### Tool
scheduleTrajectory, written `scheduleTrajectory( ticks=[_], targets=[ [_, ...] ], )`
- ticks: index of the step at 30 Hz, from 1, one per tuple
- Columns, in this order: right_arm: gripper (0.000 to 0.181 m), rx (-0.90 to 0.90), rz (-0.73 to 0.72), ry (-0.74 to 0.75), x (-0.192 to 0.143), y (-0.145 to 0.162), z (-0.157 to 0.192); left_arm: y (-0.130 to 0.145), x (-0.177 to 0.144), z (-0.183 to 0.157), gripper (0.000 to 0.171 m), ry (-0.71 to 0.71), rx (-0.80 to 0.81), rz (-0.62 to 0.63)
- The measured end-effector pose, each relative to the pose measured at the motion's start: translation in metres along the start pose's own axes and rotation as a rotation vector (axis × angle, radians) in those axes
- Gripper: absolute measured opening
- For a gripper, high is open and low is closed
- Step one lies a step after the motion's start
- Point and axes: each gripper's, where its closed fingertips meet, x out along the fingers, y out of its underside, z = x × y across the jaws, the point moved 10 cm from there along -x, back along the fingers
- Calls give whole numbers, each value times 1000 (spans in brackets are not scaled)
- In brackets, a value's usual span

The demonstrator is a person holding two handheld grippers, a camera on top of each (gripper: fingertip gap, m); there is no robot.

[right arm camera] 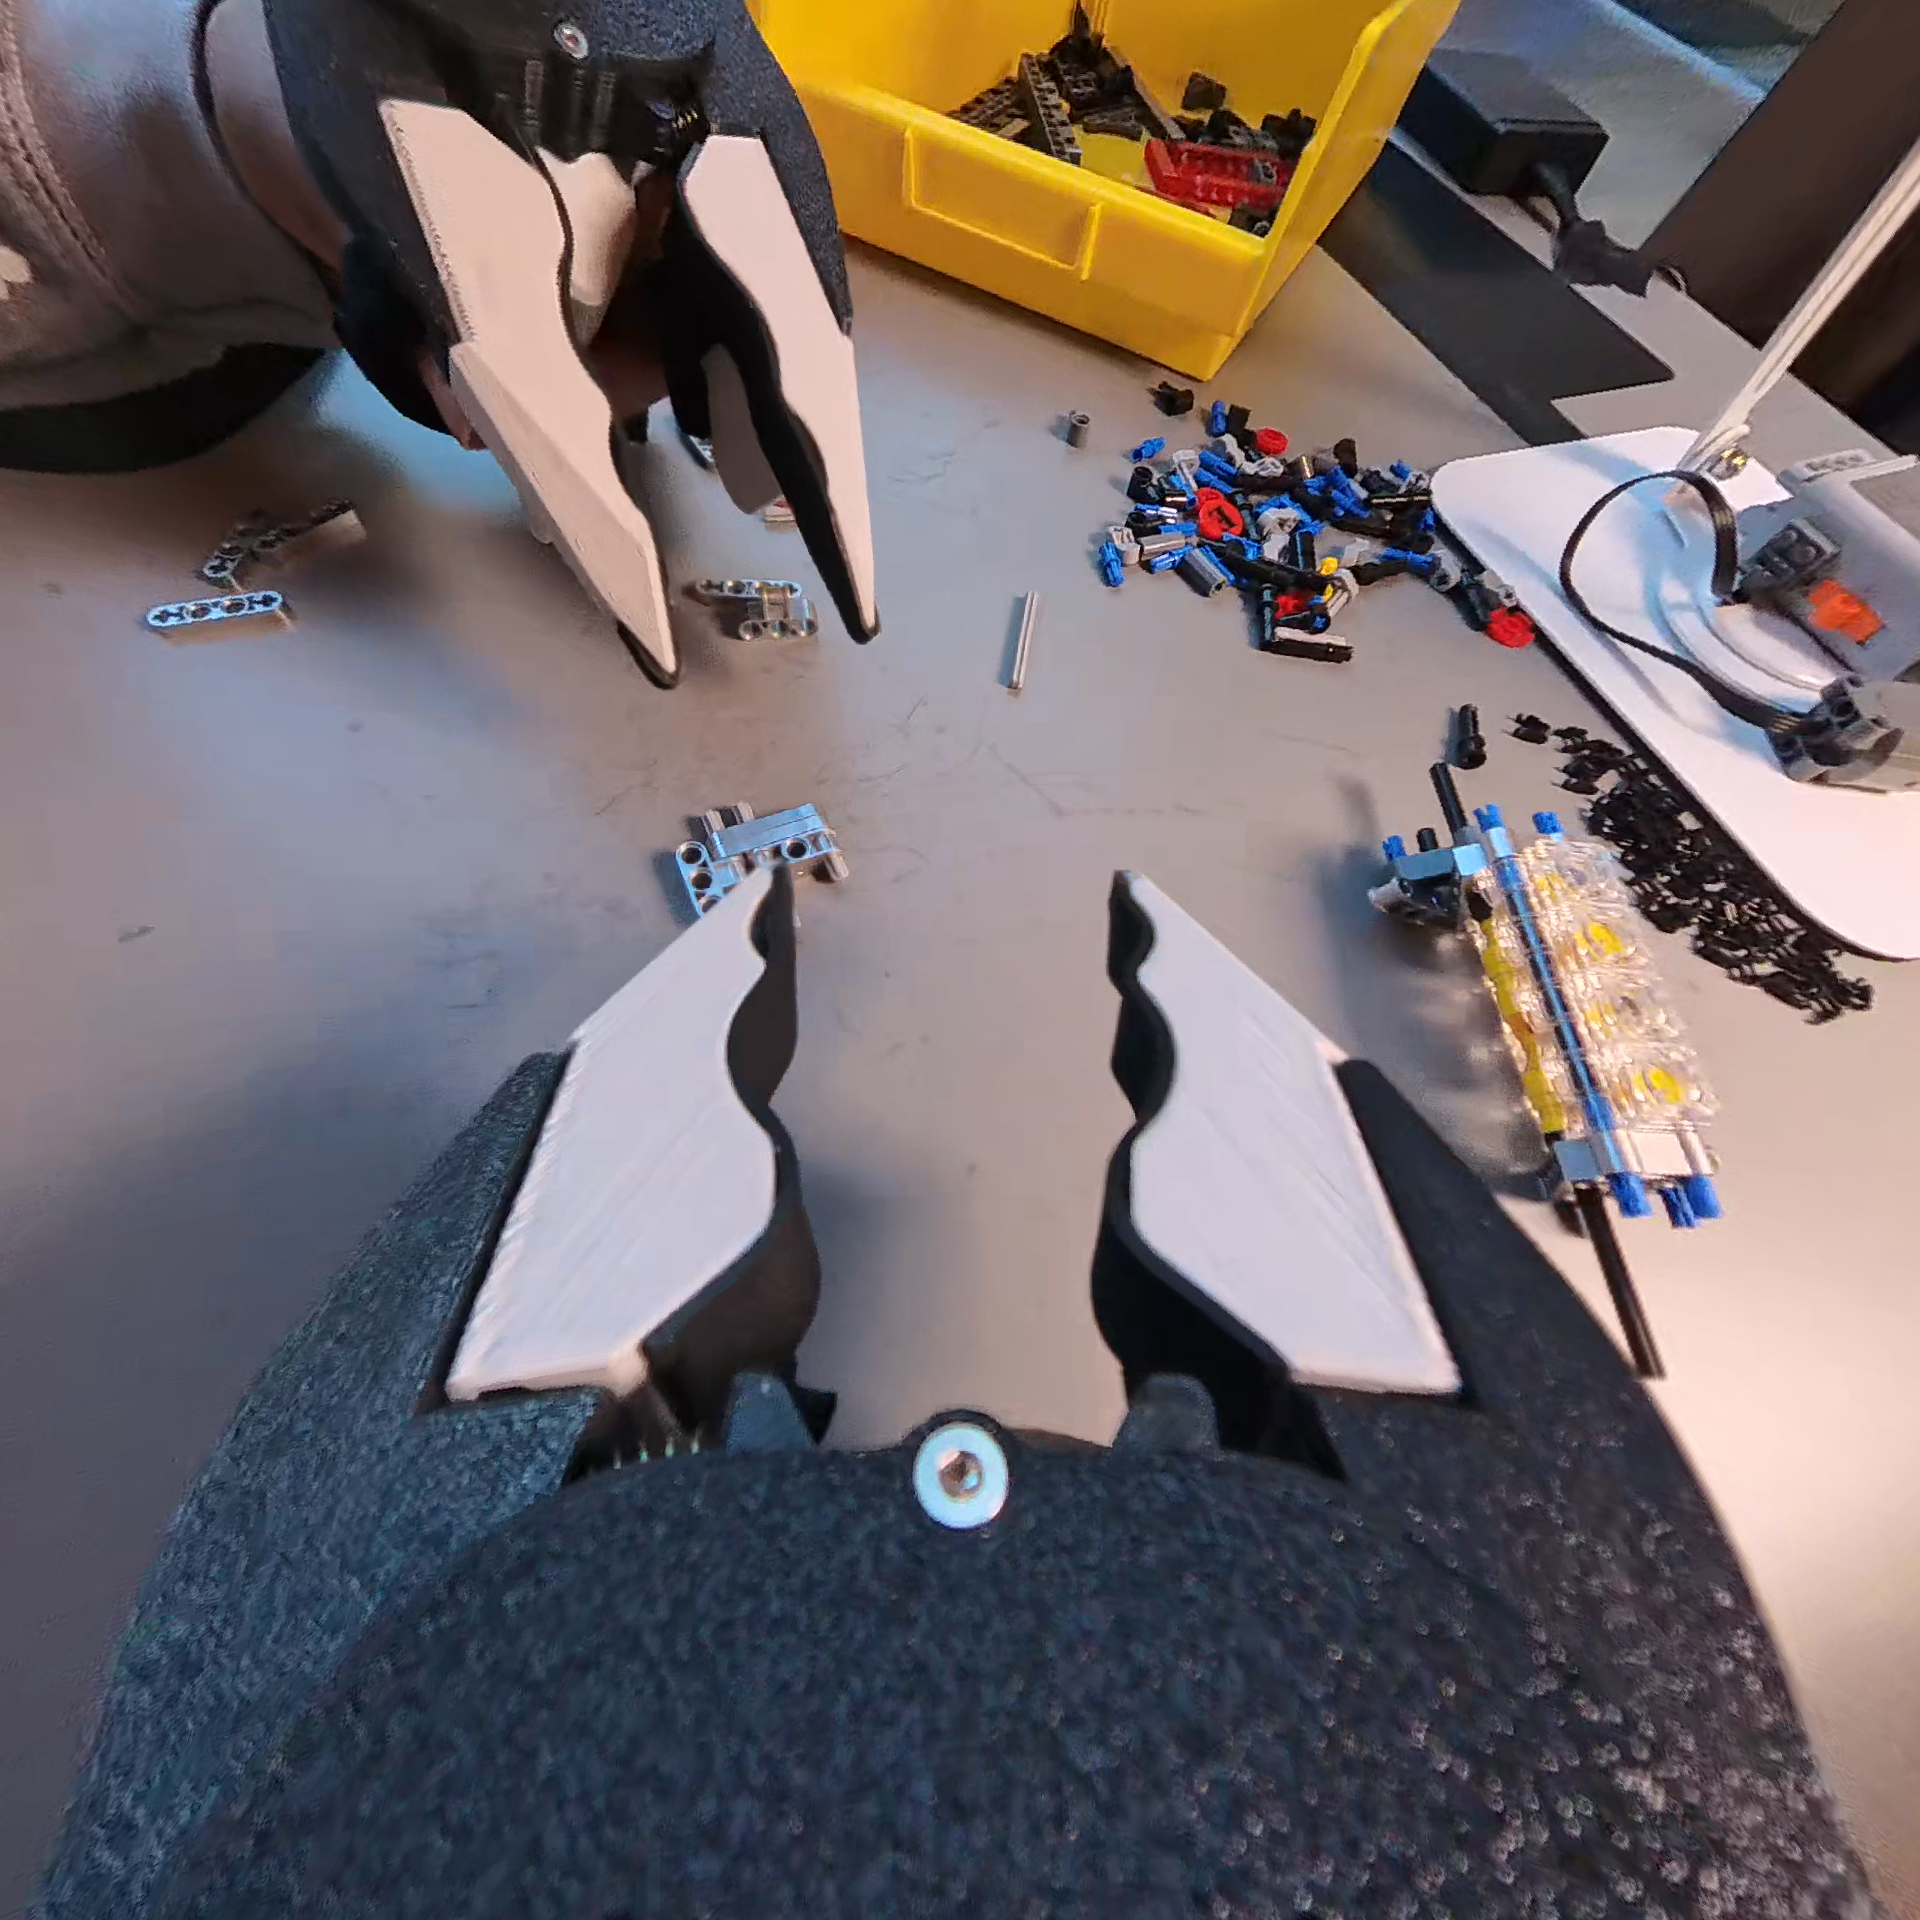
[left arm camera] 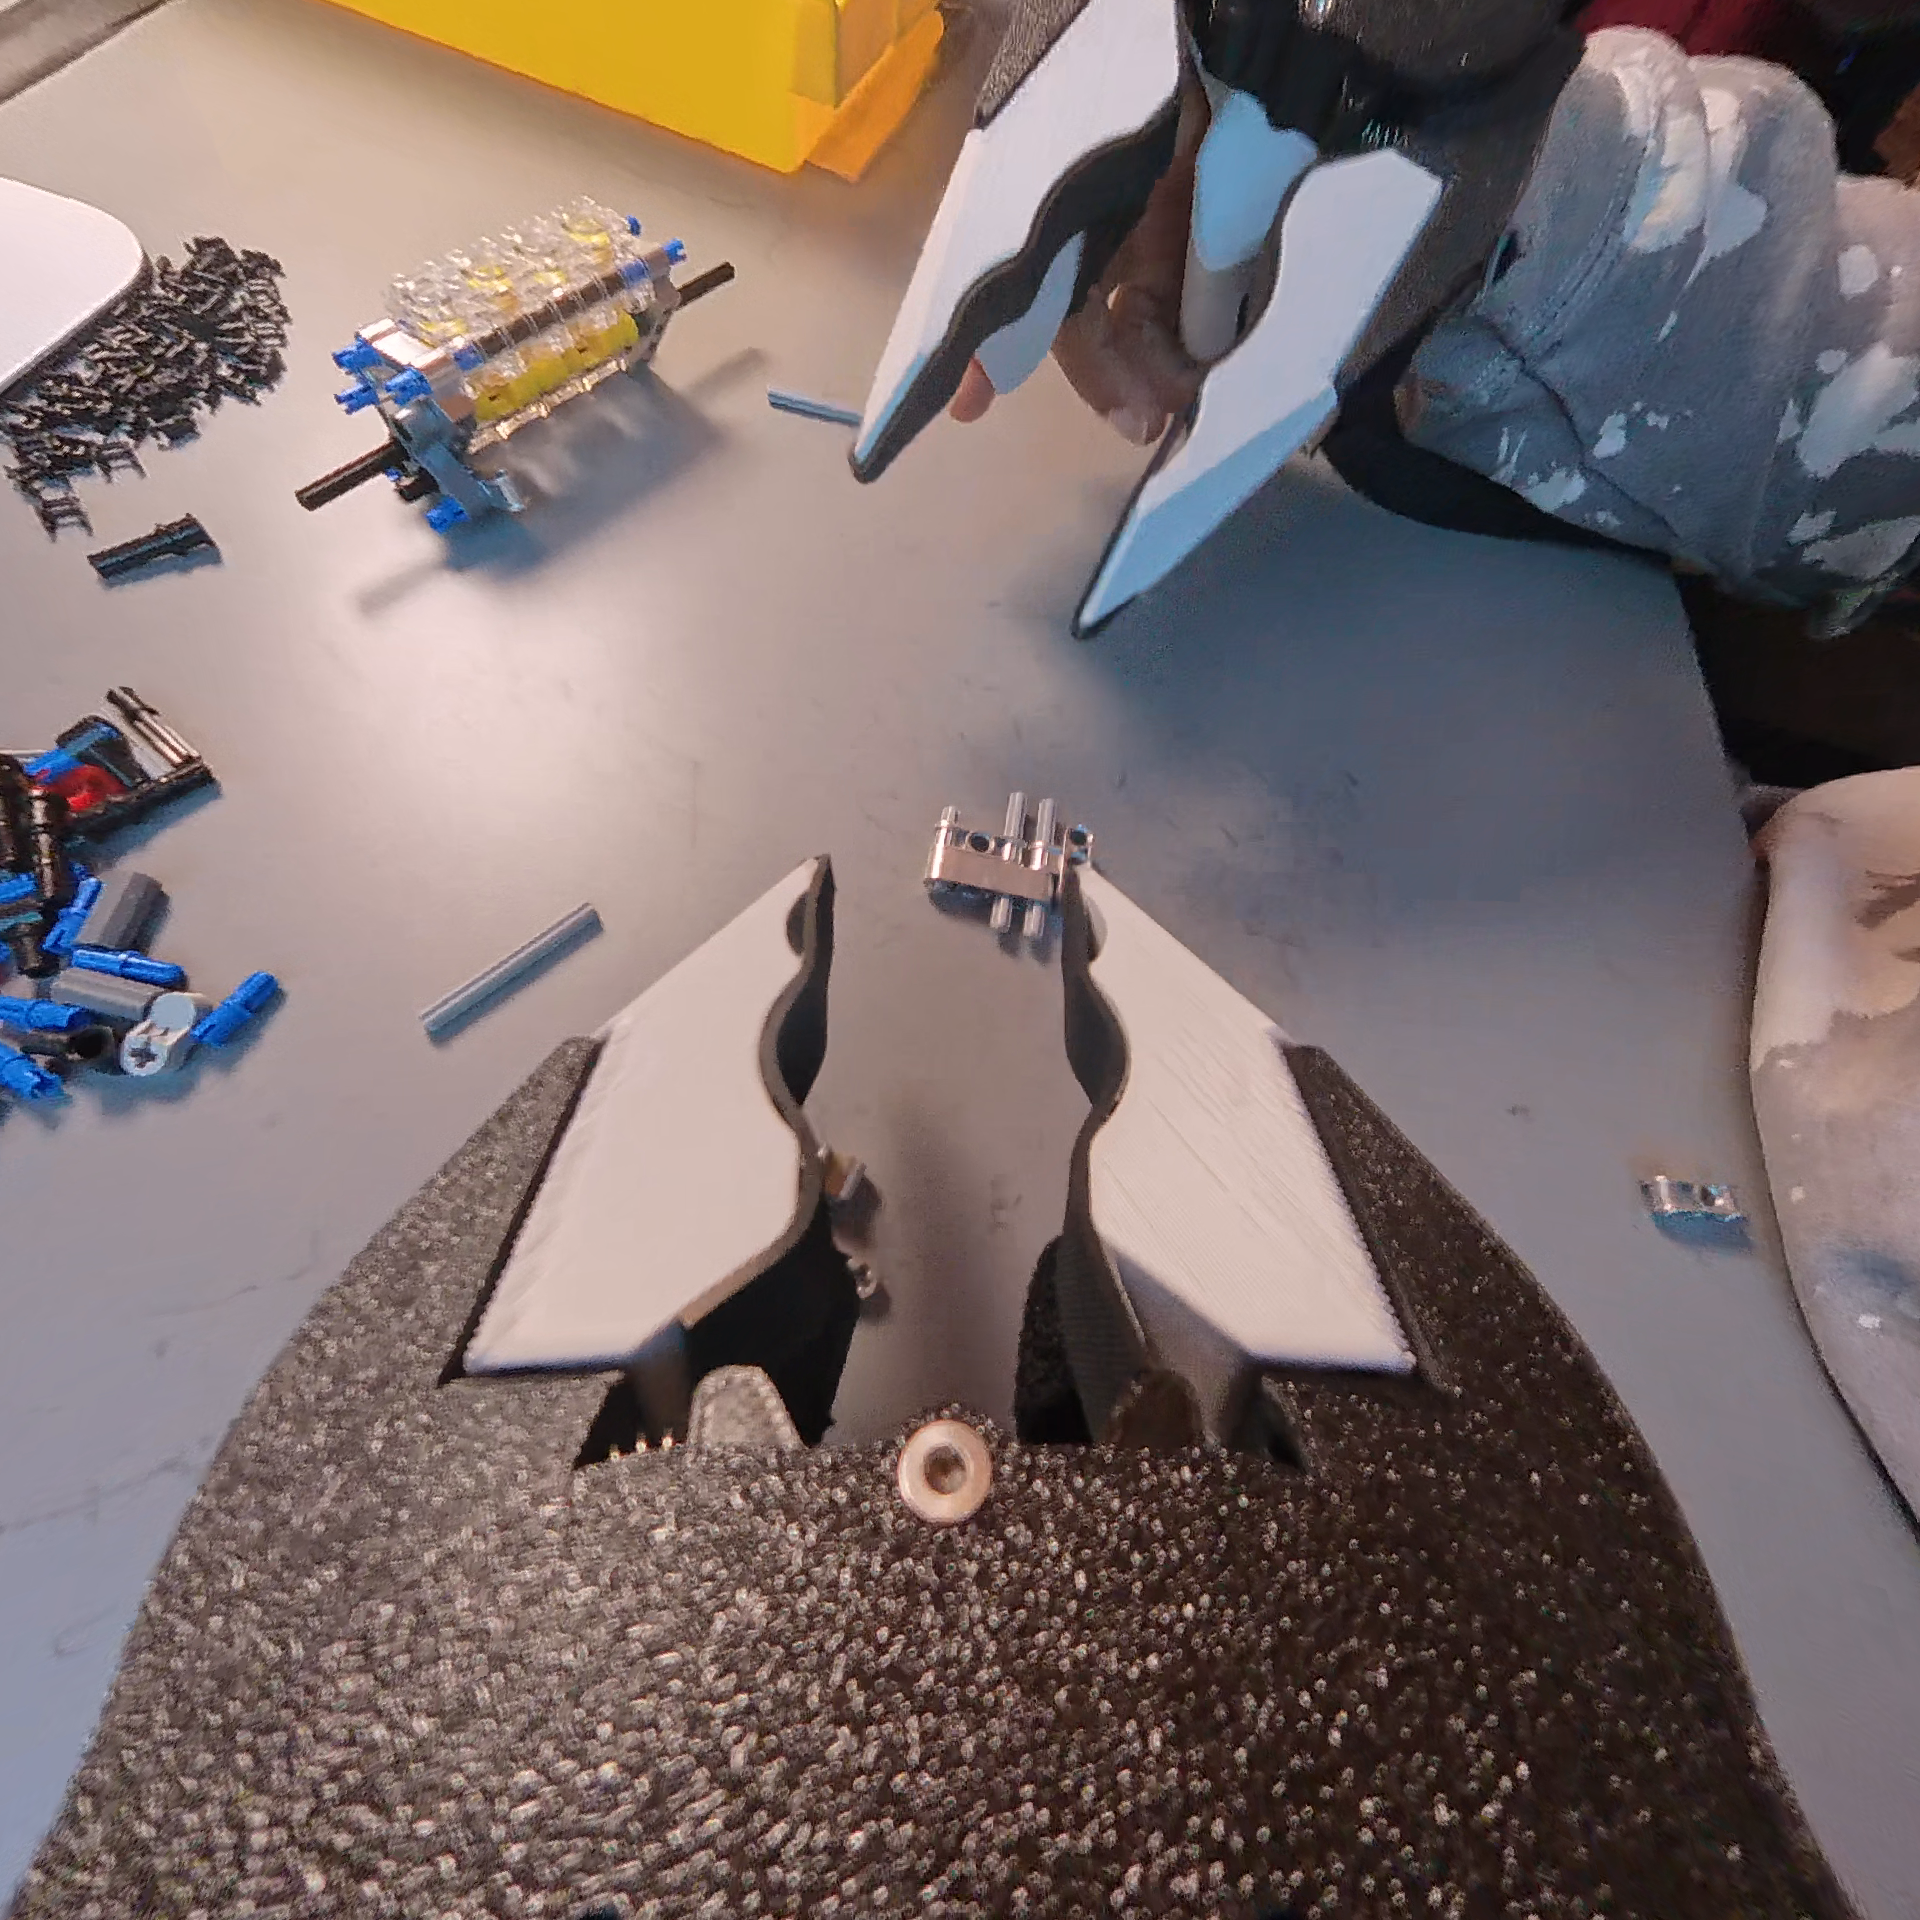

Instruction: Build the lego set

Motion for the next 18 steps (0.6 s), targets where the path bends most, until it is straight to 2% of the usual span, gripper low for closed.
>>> scheduleTrajectory(
  ticks=[3,9,13,15,18],
  targets=[
    [30,14,18,-29,1,3,0,3,-4,4,42,-57,57,58],
    [0,-6,-8,-38,2,3,1,22,-39,26,38,-108,66,186],
    [3,-26,-10,-41,3,2,2,28,-66,19,34,-72,56,254],
    [24,-19,12,-23,6,3,1,28,-83,10,34,-105,42,249],
    [40,-11,16,-12,7,3,0,39,-105,-10,34,-136,10,289]
  ],
)
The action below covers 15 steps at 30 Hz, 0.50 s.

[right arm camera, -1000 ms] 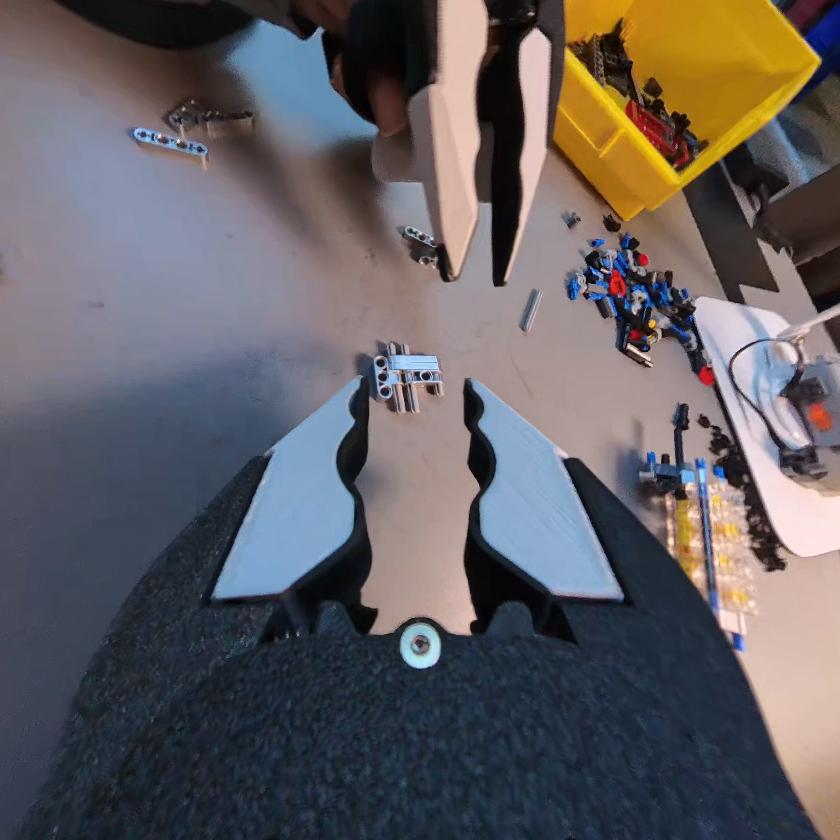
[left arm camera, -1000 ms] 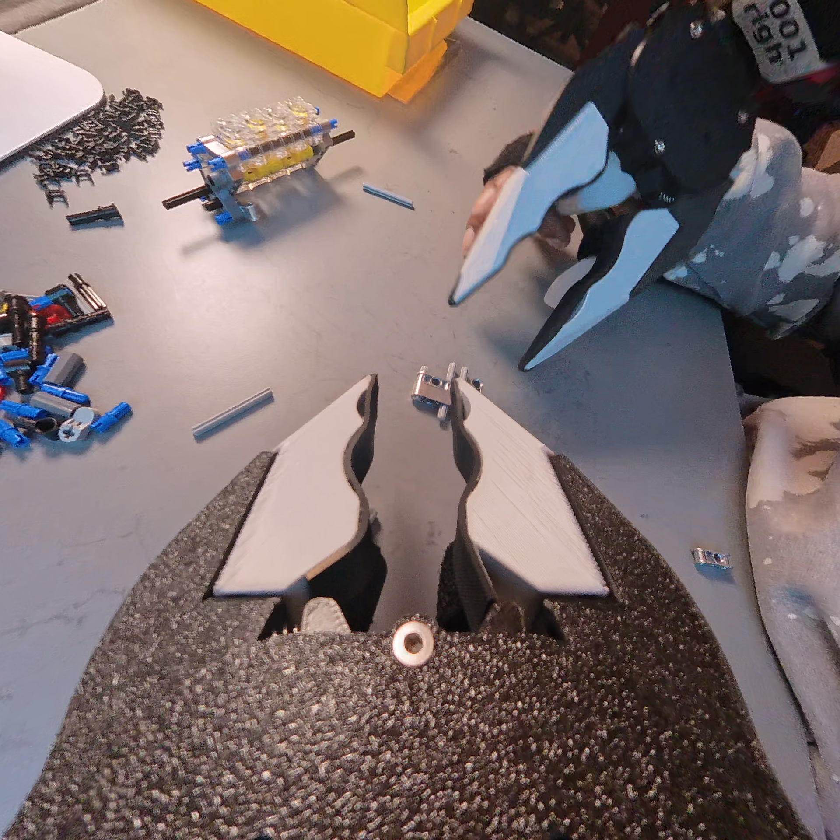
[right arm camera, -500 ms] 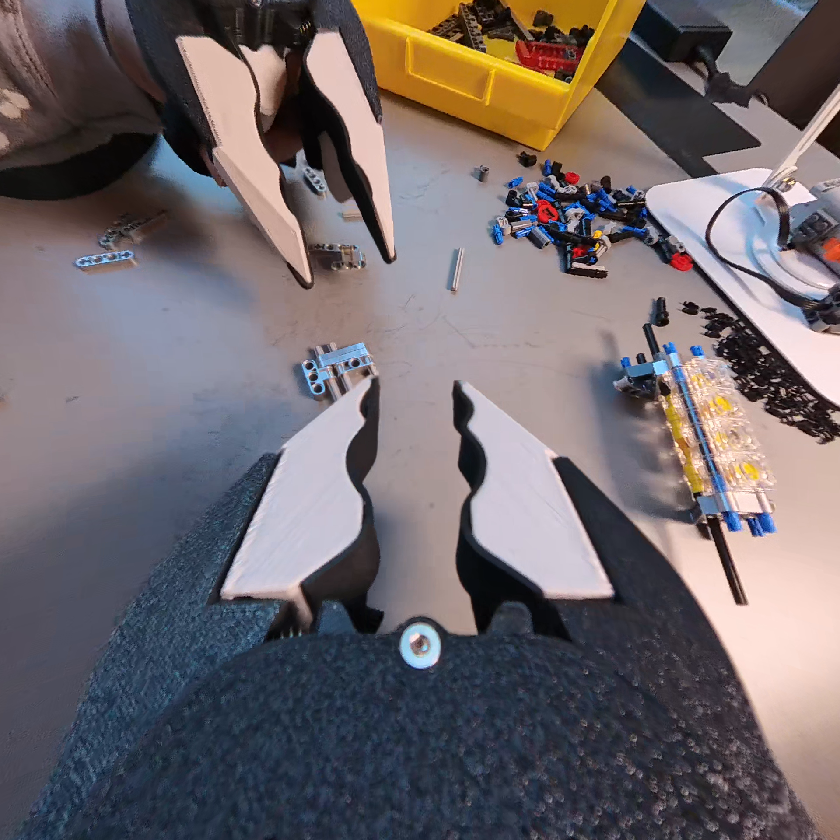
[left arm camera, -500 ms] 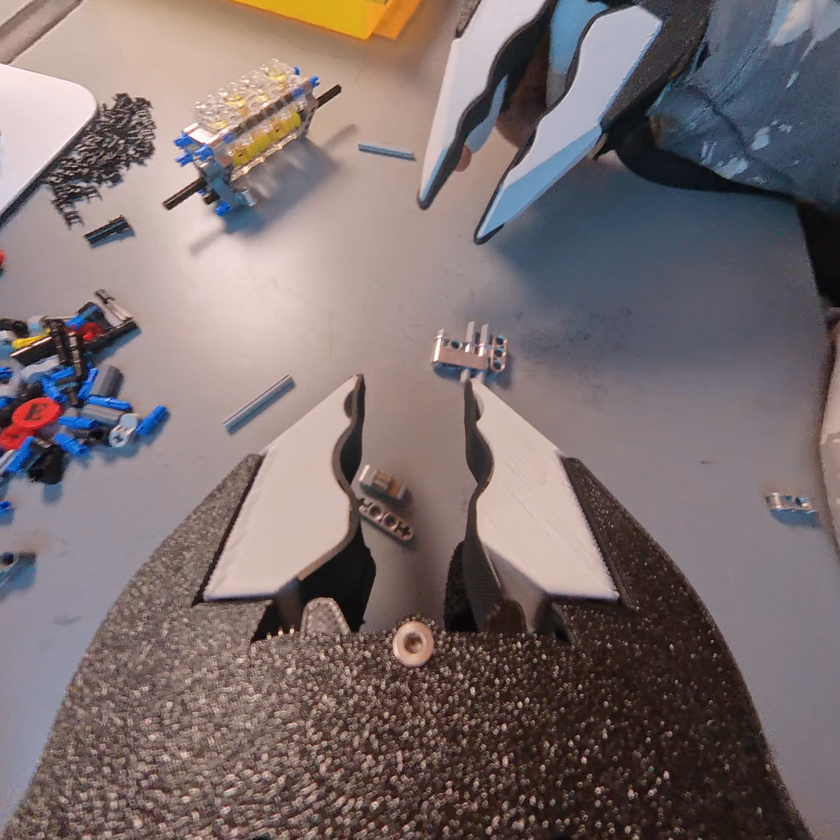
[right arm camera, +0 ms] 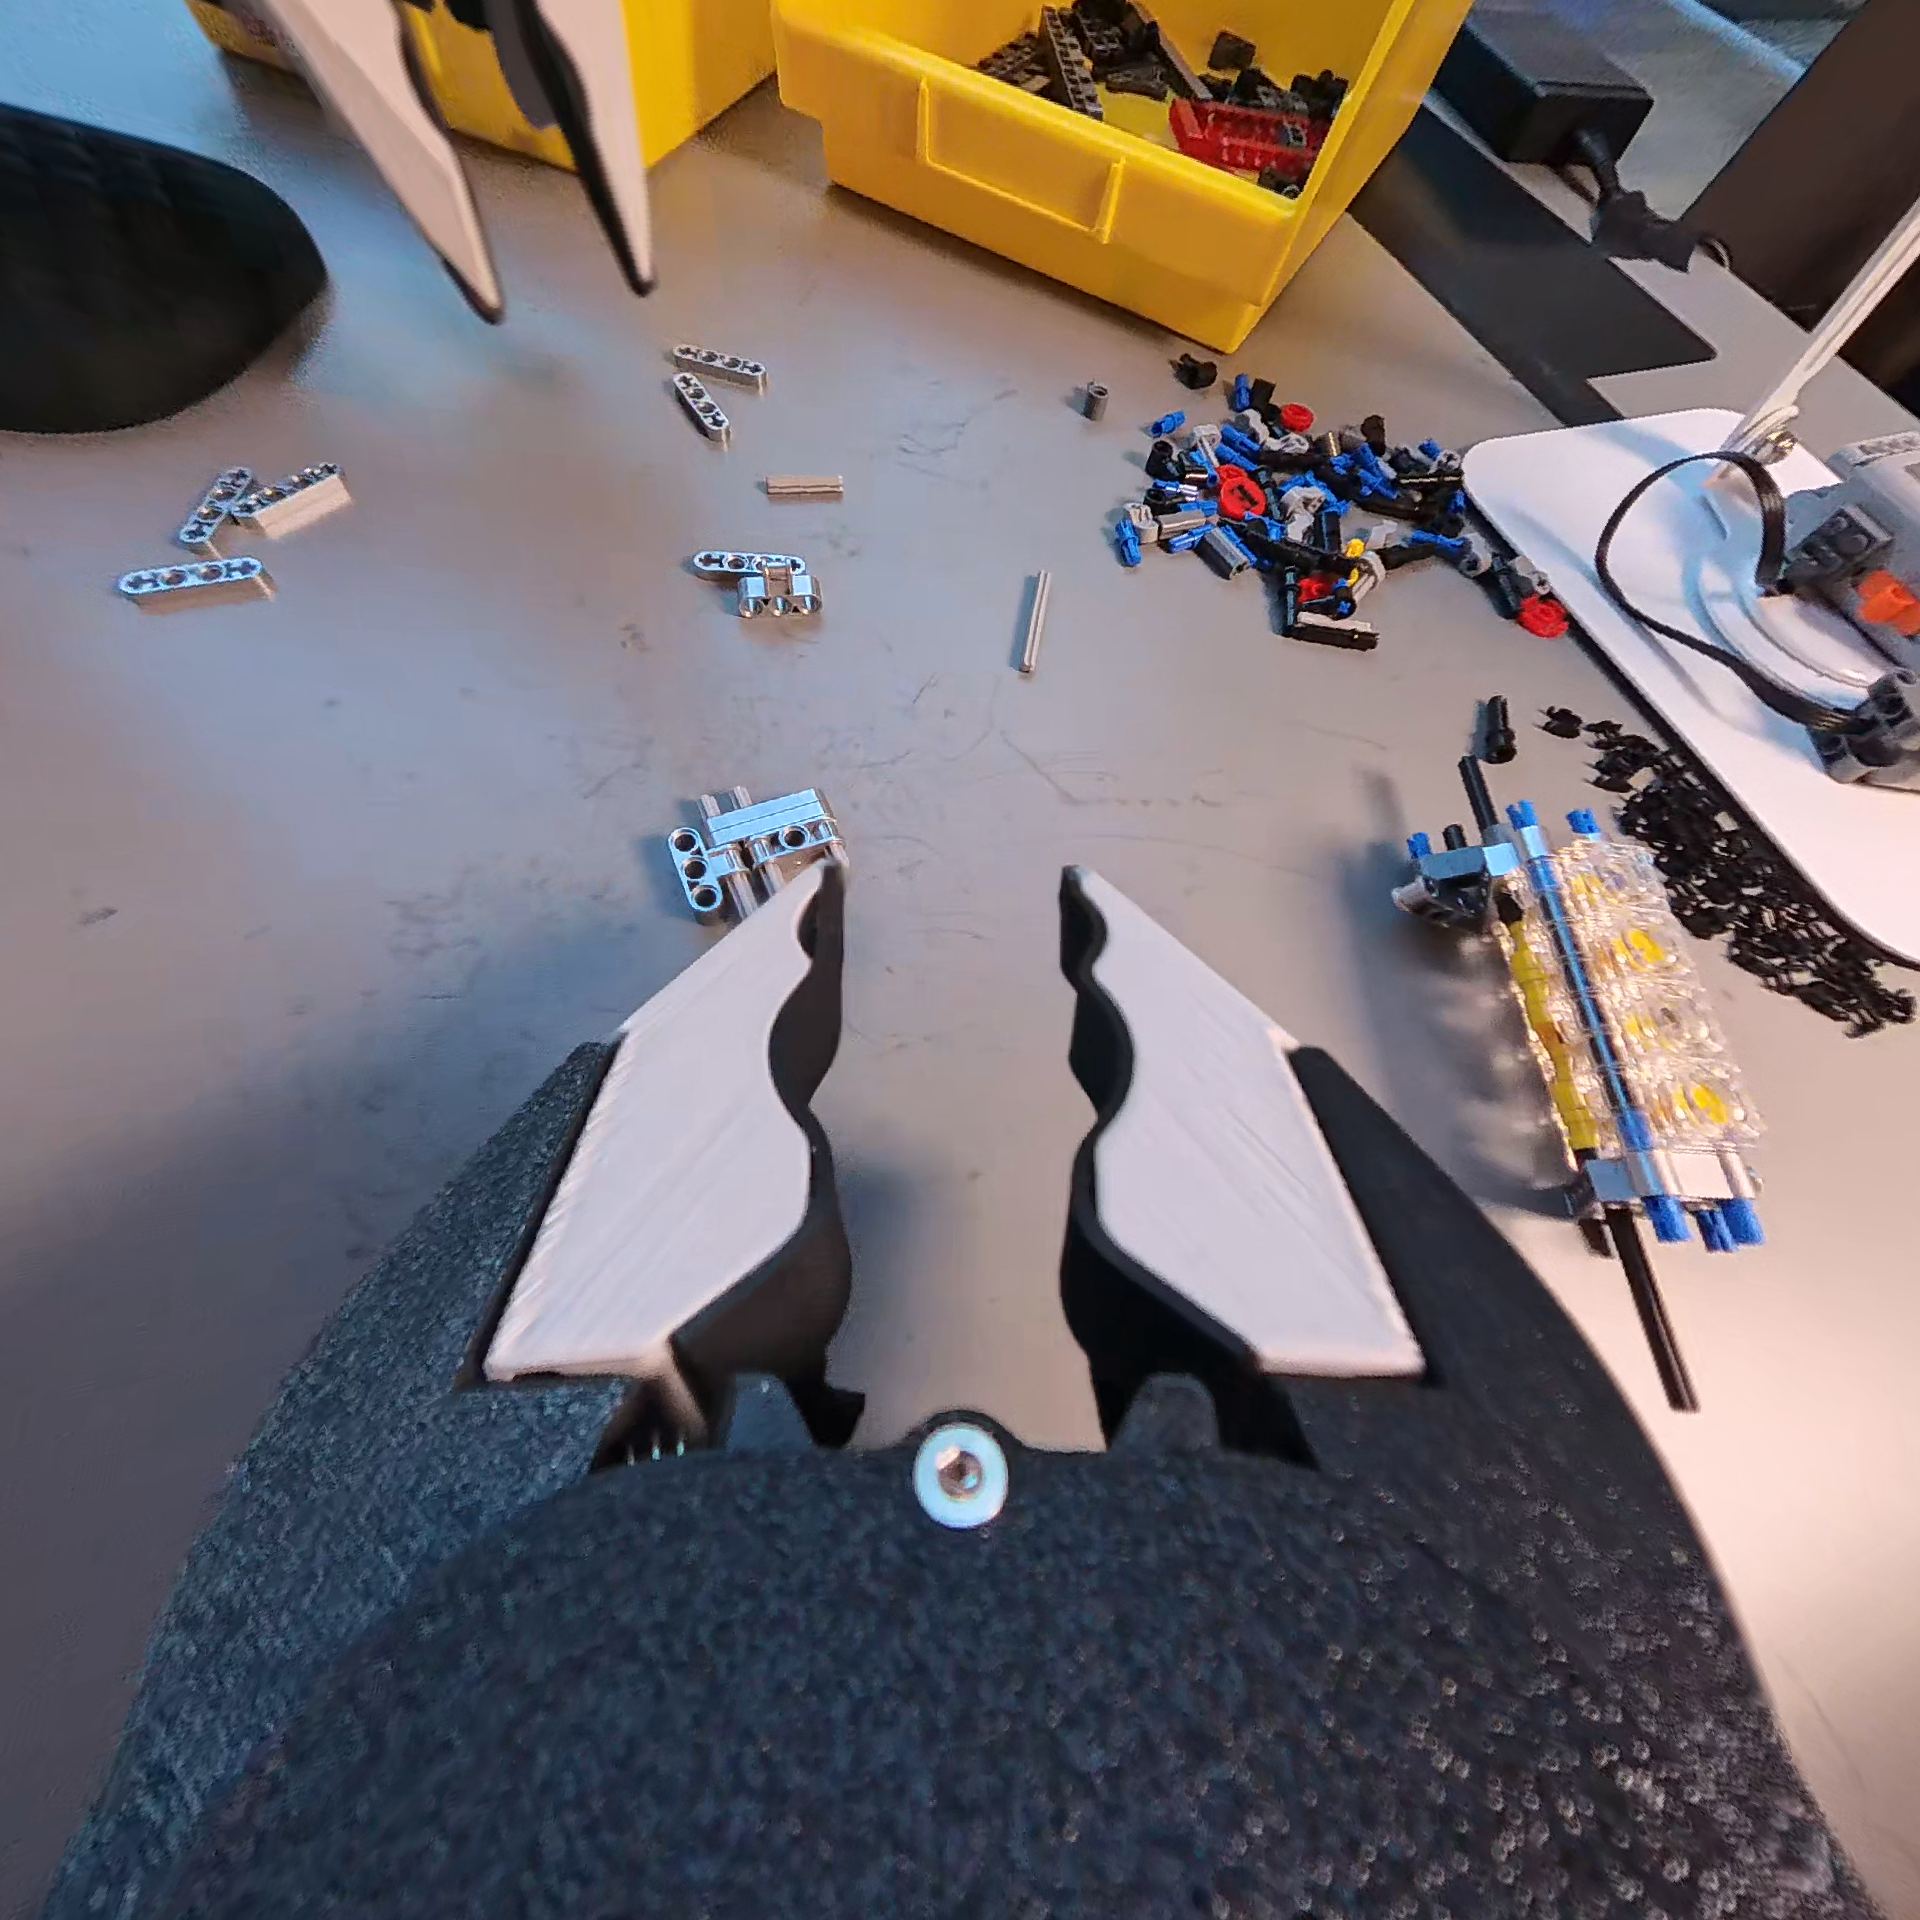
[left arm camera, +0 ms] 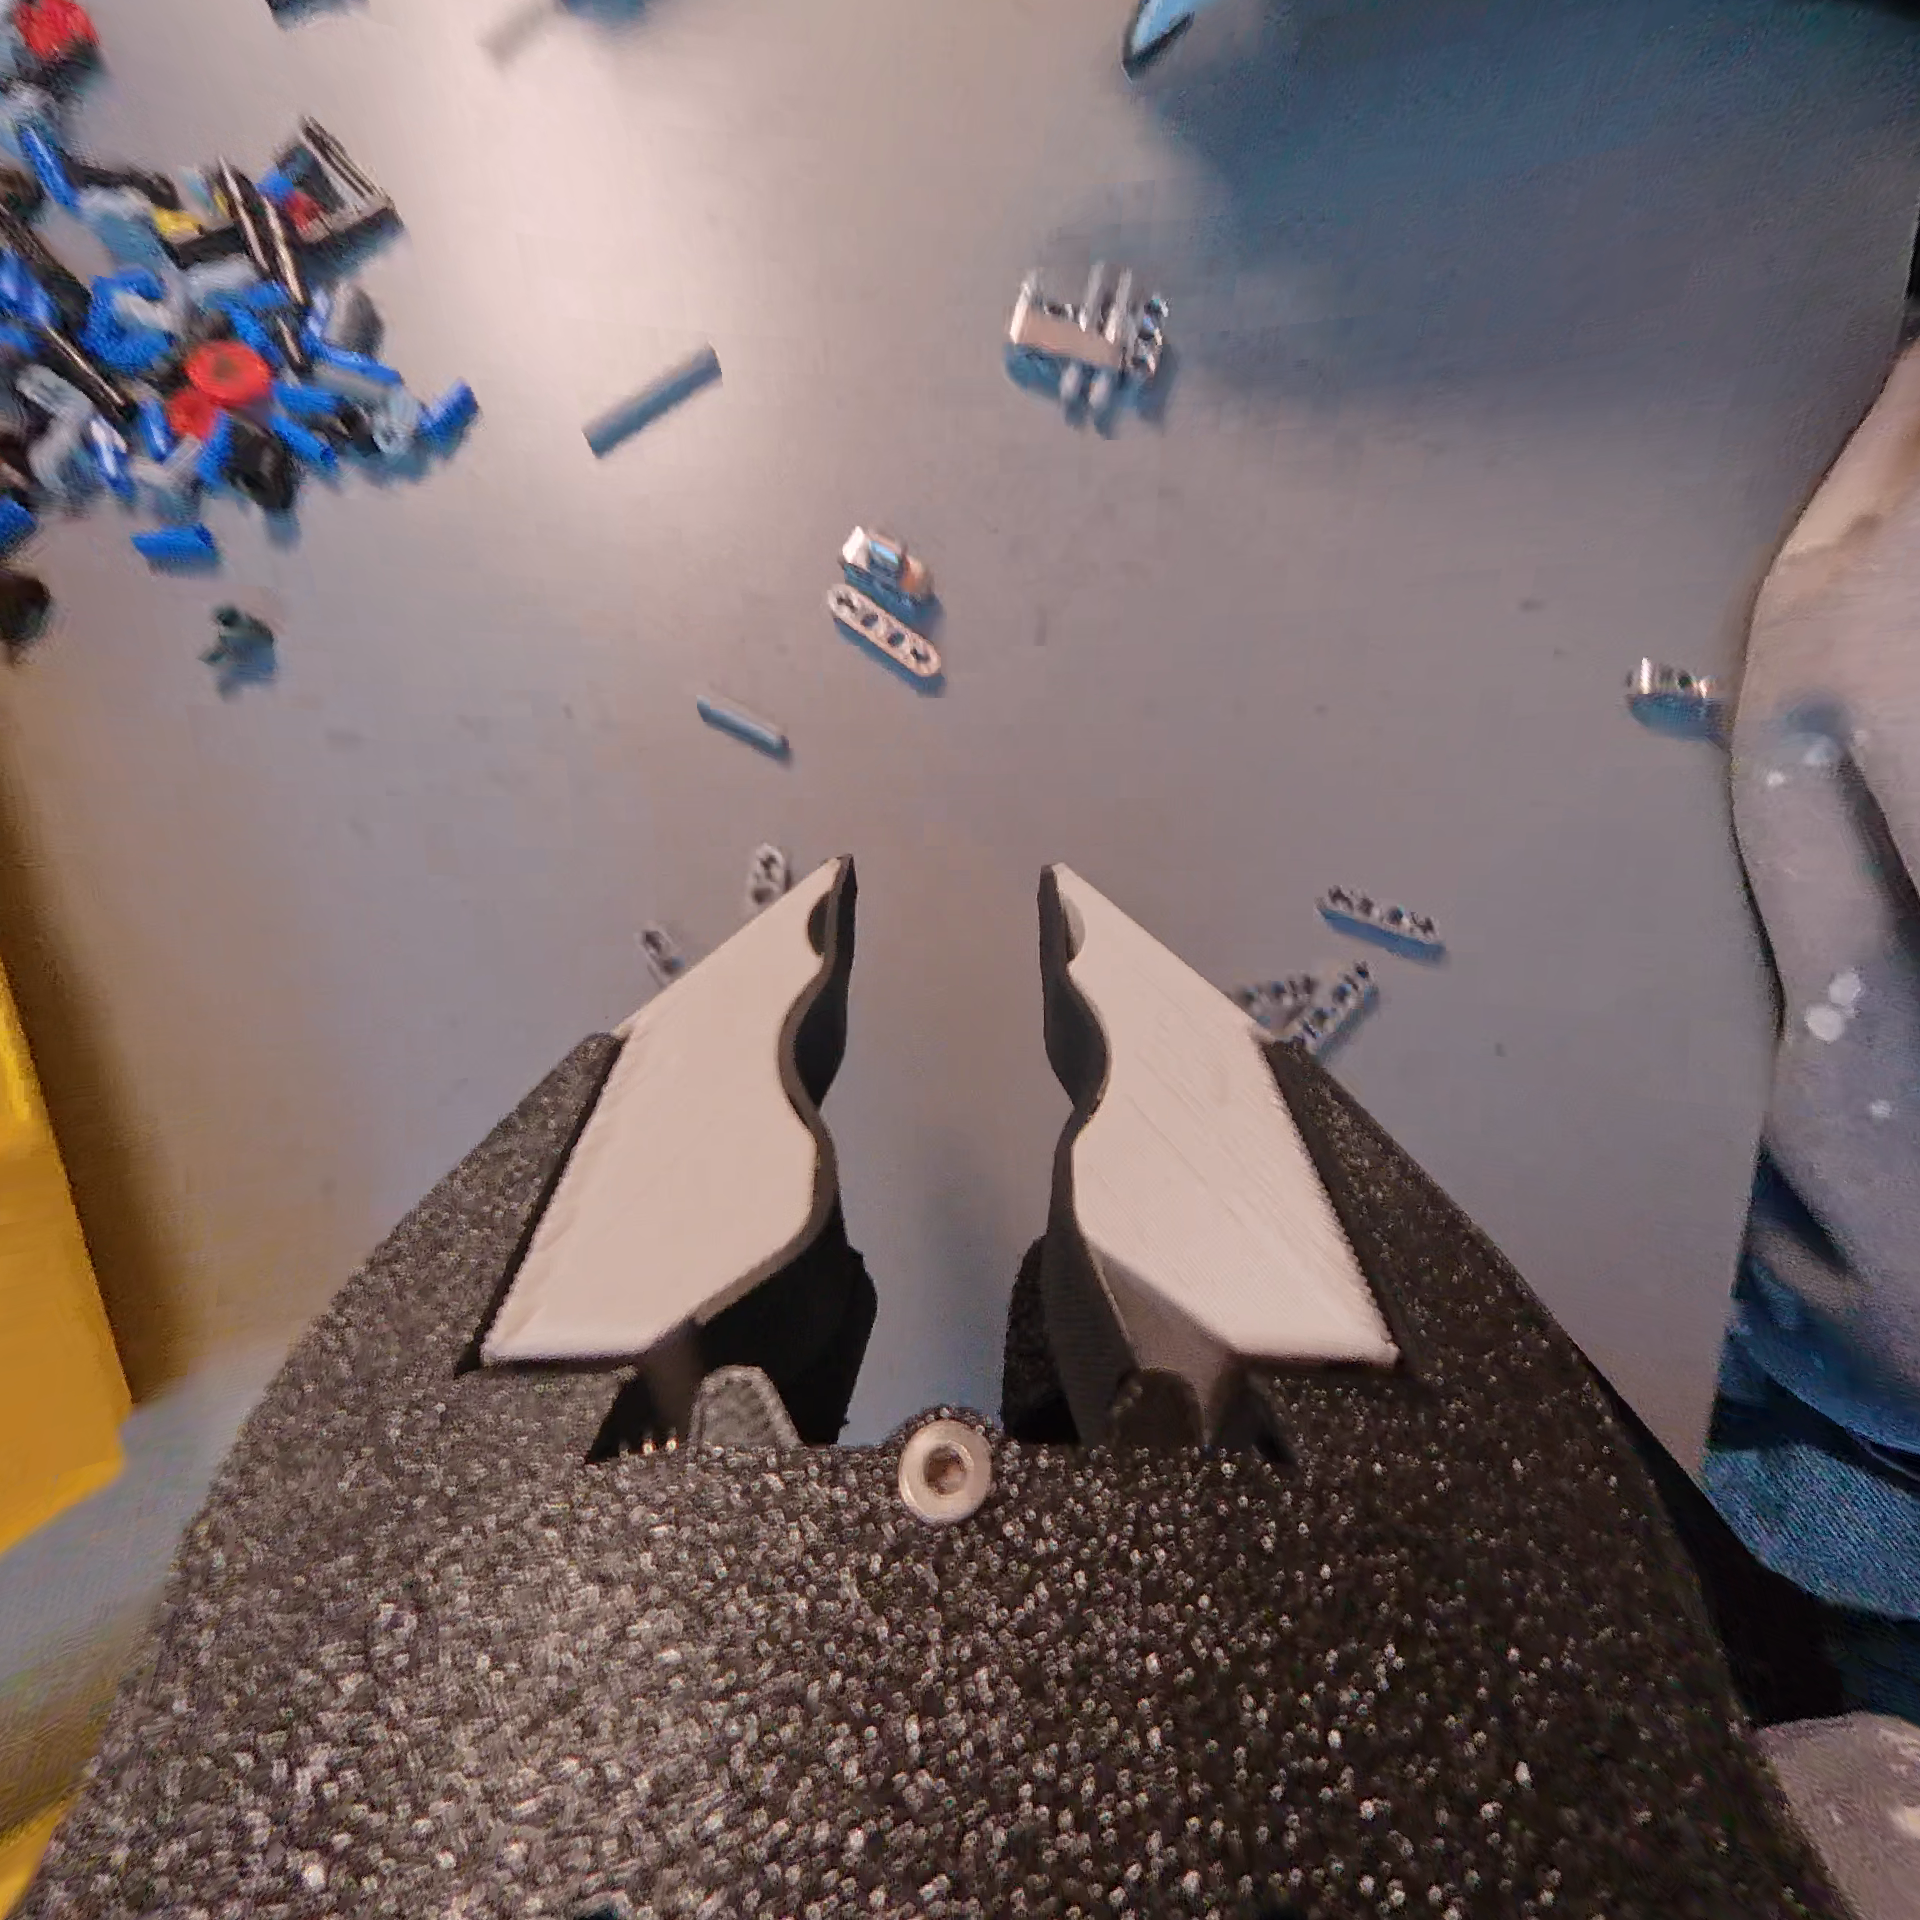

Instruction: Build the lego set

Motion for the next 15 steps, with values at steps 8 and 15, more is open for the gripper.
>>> scheduleTrajectory(
  ticks=[8,15],
  targets=[
    [44,-25,-20,-10,0,-4,6,38,-13,-40,24,-143,-3,182],
    [43,-40,-10,21,1,-3,5,36,0,12,24,-366,-302,28]
  ],
)
